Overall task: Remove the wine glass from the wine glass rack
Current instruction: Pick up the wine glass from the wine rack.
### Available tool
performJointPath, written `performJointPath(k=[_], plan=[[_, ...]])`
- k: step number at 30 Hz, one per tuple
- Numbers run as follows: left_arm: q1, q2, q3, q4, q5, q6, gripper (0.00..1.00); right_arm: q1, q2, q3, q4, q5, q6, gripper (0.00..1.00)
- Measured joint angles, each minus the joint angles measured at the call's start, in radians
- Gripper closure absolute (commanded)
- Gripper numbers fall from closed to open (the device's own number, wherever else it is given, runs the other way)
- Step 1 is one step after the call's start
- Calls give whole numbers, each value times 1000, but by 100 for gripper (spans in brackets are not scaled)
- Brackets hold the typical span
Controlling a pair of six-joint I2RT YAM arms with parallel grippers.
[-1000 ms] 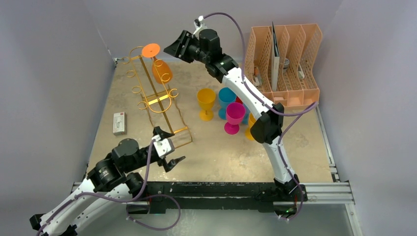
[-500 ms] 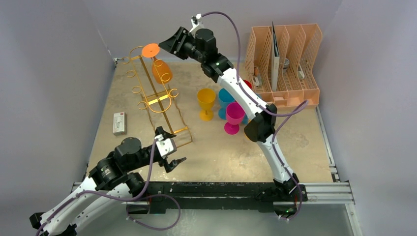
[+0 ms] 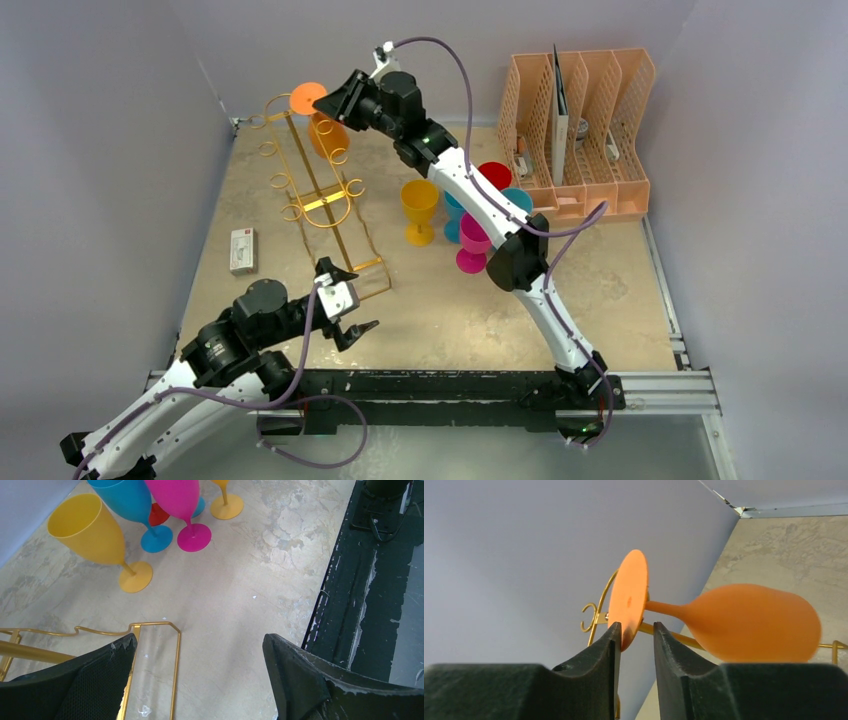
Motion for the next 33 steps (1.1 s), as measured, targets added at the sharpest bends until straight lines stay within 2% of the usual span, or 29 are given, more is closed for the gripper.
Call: performJointPath(k=[11,33], plan=[[0,0,0,0,0,0,4,1,2,0,26,20,19,100],[0,0,0,-2,0,0,3,5,-72,-48,33,49,43,100]])
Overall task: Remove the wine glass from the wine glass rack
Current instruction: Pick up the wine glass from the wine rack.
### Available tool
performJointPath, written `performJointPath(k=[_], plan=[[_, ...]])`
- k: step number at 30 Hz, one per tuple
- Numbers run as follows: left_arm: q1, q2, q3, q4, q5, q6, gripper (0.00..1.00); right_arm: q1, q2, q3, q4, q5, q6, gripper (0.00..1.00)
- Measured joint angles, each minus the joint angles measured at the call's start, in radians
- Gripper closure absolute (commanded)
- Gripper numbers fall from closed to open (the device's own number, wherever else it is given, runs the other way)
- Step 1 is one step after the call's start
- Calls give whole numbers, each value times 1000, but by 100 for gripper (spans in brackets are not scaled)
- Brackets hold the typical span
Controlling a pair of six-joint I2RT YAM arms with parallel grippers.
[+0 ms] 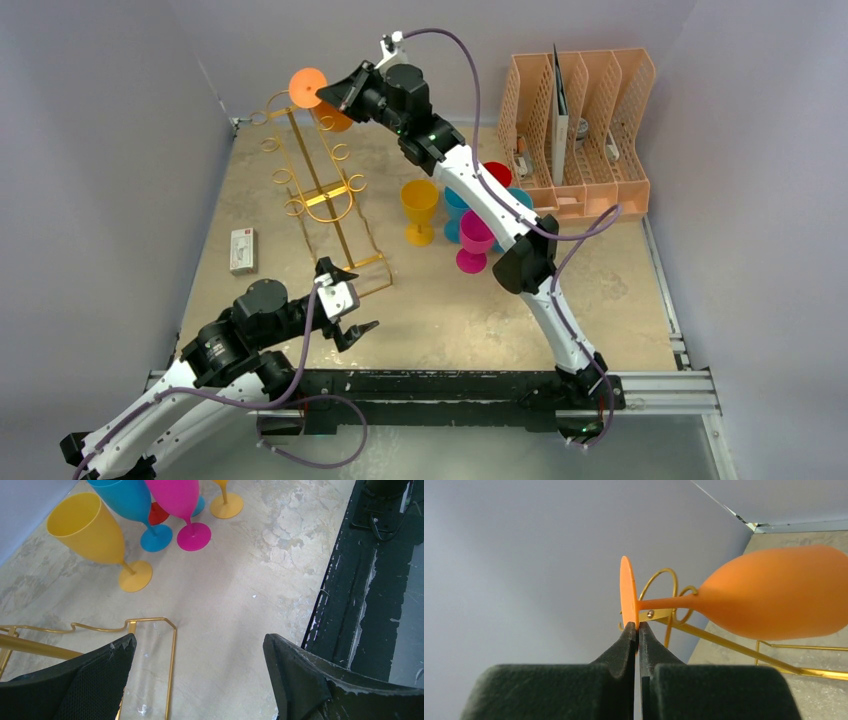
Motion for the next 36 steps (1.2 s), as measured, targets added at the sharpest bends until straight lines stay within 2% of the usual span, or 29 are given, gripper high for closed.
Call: performJointPath(k=[36], plan=[[0,0,0,-12,0,0,2,-11,-41,-53,-11,31,-33,100]])
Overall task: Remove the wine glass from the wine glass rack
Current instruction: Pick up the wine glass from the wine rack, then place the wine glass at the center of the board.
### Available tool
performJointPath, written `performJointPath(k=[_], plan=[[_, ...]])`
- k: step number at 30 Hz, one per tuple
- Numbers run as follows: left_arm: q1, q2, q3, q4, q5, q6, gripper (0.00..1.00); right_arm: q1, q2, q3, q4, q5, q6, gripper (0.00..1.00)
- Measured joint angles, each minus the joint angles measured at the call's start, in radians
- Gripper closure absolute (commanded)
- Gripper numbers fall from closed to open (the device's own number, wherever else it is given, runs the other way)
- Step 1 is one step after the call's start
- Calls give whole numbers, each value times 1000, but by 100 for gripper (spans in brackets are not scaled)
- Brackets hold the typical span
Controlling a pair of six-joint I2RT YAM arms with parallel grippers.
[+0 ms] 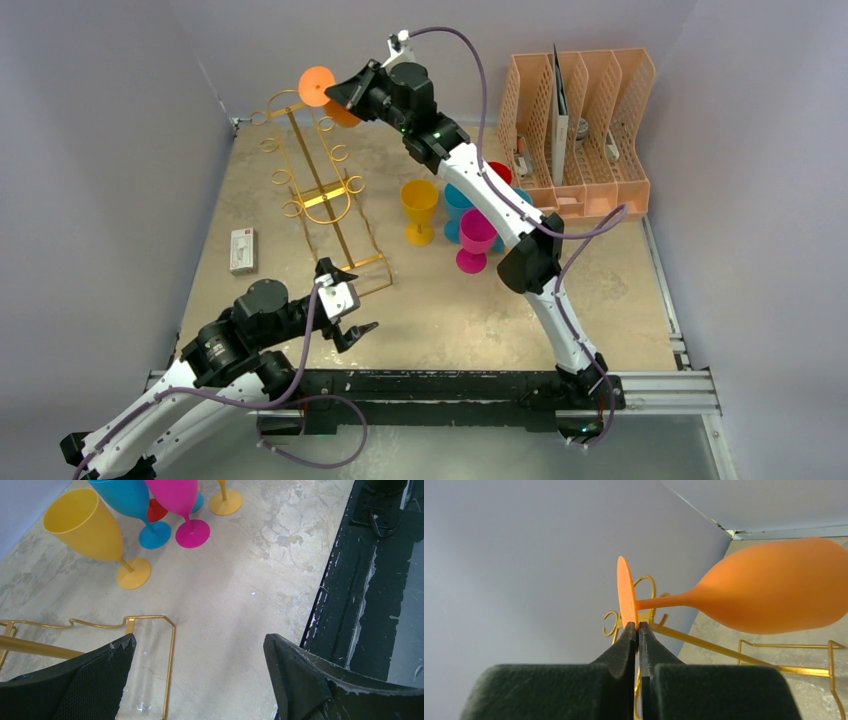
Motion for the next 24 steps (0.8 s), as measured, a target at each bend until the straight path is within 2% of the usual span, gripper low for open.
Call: performJointPath(k=[15,20,24], plan=[[0,-4,0,2,-13,-9,1,-16,-109,-40,-65,53,-51,100],[0,-13,2,11,-93,-72,1,-16,-198,-171,-66,42,-121,100],[0,-23,2,21,-122,-116,0,-16,-322,-344,-76,32,-204,100]])
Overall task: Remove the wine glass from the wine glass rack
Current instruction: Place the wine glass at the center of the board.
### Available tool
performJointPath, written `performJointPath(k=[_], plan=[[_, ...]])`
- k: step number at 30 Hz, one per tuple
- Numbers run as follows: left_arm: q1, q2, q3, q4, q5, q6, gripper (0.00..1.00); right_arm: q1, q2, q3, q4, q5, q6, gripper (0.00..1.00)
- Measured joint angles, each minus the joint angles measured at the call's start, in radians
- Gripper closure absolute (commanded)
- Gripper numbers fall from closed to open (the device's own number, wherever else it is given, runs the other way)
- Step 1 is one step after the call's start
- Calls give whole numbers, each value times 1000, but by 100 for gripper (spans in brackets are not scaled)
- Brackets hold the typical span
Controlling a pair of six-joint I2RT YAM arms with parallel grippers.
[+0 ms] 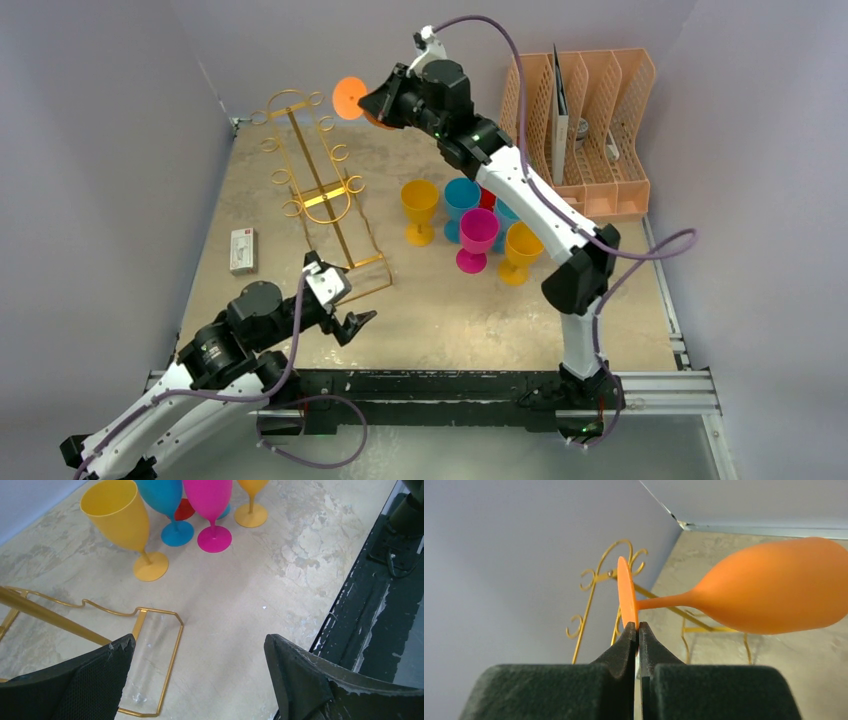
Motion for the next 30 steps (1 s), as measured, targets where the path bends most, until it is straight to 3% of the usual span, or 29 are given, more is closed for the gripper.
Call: performJointPath(k=[9,18,30], plan=[[0,-3,38,-5,-47,-137,0,0,-343,-351,3,-12,-178,100],[0,-1,105,-63,-122,-396,1,0,-669,-695,-11,-22,-265,100],[0,10,114,-90,-79,-582,8,12,-894,-879,-140,-266,-302,100]])
